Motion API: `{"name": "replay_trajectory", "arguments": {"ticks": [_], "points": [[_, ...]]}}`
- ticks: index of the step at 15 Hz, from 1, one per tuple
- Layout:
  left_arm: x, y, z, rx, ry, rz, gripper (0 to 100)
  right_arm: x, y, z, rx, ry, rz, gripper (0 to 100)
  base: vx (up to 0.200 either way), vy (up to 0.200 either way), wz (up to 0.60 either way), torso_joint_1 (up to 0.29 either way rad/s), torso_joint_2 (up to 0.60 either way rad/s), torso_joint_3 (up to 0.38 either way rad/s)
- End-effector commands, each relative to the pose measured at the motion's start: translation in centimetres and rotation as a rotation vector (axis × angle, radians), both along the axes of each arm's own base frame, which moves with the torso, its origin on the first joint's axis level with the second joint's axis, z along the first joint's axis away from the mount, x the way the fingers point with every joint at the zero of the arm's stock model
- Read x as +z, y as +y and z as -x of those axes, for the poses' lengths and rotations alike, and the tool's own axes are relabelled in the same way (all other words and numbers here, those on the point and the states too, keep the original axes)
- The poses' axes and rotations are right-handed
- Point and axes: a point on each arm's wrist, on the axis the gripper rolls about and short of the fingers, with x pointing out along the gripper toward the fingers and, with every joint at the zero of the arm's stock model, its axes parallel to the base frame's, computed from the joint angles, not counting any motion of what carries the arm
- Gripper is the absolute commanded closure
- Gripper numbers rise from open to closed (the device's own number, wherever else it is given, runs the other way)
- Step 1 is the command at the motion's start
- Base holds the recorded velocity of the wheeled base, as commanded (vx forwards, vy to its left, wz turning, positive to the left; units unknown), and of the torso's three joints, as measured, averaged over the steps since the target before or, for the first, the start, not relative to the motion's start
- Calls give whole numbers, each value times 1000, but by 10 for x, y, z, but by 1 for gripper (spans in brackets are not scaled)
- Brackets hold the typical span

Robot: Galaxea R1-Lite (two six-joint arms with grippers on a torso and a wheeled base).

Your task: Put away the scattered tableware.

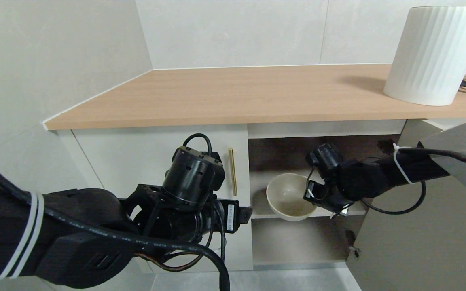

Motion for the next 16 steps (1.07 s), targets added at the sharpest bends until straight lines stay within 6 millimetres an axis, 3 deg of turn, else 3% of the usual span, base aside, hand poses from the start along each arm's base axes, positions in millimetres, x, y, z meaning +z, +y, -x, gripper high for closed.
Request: {"name": "replay_trajectory", "arguments": {"ticks": [1, 8, 16], "points": [[1, 0, 0, 2, -2, 2, 0, -11, -6, -16, -37, 6, 2, 100, 0, 0, 0, 0, 0, 0], [1, 0, 0, 1, -3, 3, 0, -17, -30, -59, -184, -106, -6, 100, 0, 0, 0, 0, 0, 0], [0, 0, 0, 1, -1, 1, 0, -30, -30, -73, -188, -106, 1, 100, 0, 0, 0, 0, 0, 0]]}}
